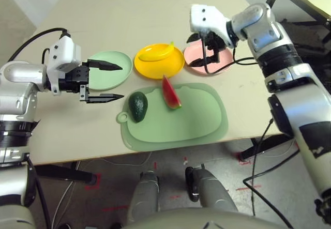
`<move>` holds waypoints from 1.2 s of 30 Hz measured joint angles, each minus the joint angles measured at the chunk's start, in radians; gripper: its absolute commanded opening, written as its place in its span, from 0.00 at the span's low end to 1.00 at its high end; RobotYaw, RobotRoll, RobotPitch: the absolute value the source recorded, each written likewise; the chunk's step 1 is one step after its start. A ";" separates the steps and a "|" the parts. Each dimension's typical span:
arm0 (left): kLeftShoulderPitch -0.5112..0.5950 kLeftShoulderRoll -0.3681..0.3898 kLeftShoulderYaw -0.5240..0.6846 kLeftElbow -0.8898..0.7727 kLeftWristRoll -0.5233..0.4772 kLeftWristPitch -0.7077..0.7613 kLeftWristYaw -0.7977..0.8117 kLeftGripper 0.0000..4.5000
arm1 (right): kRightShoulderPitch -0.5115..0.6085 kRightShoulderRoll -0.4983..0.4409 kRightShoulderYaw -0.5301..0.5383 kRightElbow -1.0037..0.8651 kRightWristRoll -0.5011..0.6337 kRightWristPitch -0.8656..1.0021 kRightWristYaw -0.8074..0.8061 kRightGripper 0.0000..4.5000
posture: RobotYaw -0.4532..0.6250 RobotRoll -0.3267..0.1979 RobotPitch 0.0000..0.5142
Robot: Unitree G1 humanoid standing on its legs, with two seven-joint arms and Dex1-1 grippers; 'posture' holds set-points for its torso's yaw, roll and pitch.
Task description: Place the fruits into color-matched plates.
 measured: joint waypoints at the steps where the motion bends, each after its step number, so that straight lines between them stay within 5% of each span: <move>1: -0.002 0.001 0.000 0.001 0.000 -0.001 -0.005 1.00 | 0.026 -0.012 0.005 -0.087 0.007 0.038 0.006 0.99 | 0.43 0.62 0.27; 3: -0.006 0.003 0.000 0.003 0.001 -0.001 -0.011 1.00 | 0.093 -0.054 0.028 -0.210 0.007 -0.087 0.004 0.99 | 0.43 0.62 0.27; 7: -0.013 0.008 -0.001 0.031 0.005 -0.004 -0.028 1.00 | 0.159 -0.139 0.112 -0.228 -0.018 -0.790 -0.002 0.99 | 0.42 0.62 0.27; 12: -0.058 0.011 -0.011 0.062 0.014 -0.013 -0.053 1.00 | 0.054 -0.112 0.225 -0.022 -0.116 -1.468 -0.084 0.99 | 0.43 0.62 0.29; 15: -0.052 0.015 -0.019 0.066 0.021 -0.004 -0.079 1.00 | 0.001 -0.060 0.271 0.105 -0.187 -1.697 -0.156 0.99 | 0.44 0.62 0.30; 25: 0.066 0.069 0.018 -0.057 -0.055 0.097 -0.098 1.00 | -0.107 0.107 0.406 0.400 -0.522 -1.889 -0.503 0.99 | 0.51 0.62 0.35; 36: 0.224 0.088 0.124 -0.190 -0.132 0.143 -0.069 1.00 | -0.167 0.108 0.533 0.484 -0.786 -1.899 -0.794 0.99 | 0.55 0.62 0.36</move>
